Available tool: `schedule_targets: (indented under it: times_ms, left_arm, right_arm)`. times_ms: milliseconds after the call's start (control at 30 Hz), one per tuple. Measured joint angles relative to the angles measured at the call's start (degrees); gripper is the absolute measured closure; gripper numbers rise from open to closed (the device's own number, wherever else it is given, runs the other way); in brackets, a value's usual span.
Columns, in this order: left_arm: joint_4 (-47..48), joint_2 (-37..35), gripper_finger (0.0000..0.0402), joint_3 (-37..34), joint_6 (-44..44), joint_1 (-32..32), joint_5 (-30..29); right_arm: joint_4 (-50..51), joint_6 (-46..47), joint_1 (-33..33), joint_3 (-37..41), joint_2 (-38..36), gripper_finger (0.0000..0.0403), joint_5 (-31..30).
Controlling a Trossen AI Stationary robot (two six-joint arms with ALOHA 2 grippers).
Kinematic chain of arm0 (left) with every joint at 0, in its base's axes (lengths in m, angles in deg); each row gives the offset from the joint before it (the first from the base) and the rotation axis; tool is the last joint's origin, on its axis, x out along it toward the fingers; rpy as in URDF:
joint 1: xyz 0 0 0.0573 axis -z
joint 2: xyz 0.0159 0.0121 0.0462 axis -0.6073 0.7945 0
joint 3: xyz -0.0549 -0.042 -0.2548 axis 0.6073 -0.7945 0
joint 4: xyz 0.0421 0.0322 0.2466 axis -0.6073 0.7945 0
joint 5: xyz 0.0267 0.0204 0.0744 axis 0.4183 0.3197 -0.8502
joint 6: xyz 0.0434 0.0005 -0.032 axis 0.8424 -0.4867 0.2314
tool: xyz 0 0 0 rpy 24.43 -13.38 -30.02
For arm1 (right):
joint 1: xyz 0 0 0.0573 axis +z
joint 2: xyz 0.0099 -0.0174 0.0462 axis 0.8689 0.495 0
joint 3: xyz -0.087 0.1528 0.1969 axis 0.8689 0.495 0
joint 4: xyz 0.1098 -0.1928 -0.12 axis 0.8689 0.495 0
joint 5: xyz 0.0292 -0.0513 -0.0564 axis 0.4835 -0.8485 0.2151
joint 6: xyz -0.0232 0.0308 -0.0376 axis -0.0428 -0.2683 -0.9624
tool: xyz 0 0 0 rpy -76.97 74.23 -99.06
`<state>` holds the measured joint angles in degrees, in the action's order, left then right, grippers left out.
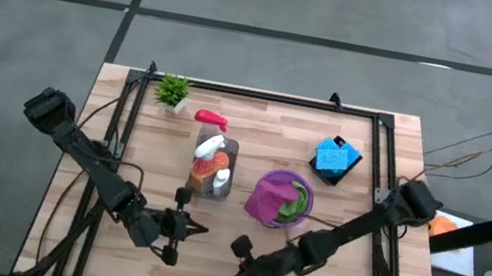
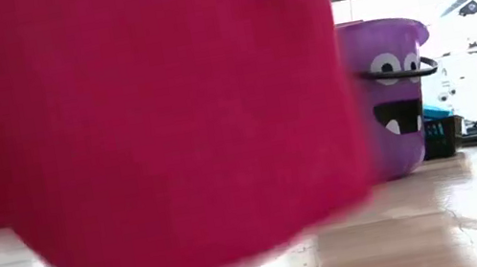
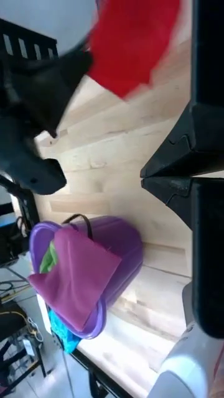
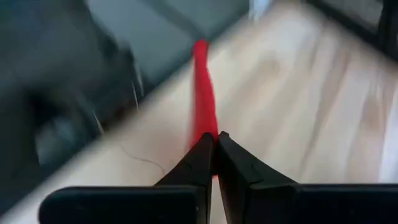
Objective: Pick & Place Kitchen Items
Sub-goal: Put the red microfiber cloth into the purple bucket
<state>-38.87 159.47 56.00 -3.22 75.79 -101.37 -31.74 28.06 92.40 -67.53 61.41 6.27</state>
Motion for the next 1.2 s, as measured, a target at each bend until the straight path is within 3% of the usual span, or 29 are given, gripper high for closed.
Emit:
schedule_targets:
  times_ms: [200,333,433,667,800,1000,1200]
  left_arm:
    - [-1.9,-4.0,0.0401,-3.4,0.1,1.4,0.0]
    - [-8.6,-8.7,0.0401,-9.4,0.9,2.4,0.3]
    - [-14.8,-12.3,0.0401,-14.7,2.0,2.9,3.1]
    - [-19.6,-18.1,0.0401,-23.2,-0.6,3.0,4.6]
    - [-21.1,-18.8,0.0401,-25.4,-1.4,3.1,4.6]
    - [-22.1,-19.2,0.0401,-25.9,-1.3,3.2,4.5]
    - [-22.0,-19.2,0.0401,-25.9,-1.1,3.2,4.5]
  right_arm:
    - [-28.4,1.1,-1.3,12.5,-3.3,0.0385,9.4]
    - [-43.9,3.5,-1.5,19.7,-4.1,0.0385,10.9]
    - [-49.6,4.4,-1.5,22.7,-5.1,0.0385,10.8]
    - [-47.7,1.9,-1.5,24.8,-15.4,0.0385,7.3]
    - [-38.8,-1.4,-1.6,25.3,-23.6,0.0385,2.0]
    - [-21.9,-4.2,-1.6,25.5,-35.0,0.0385,-9.7]
    - [-6.4,-3.3,-2.1,26.1,-43.7,0.0385,-25.5]
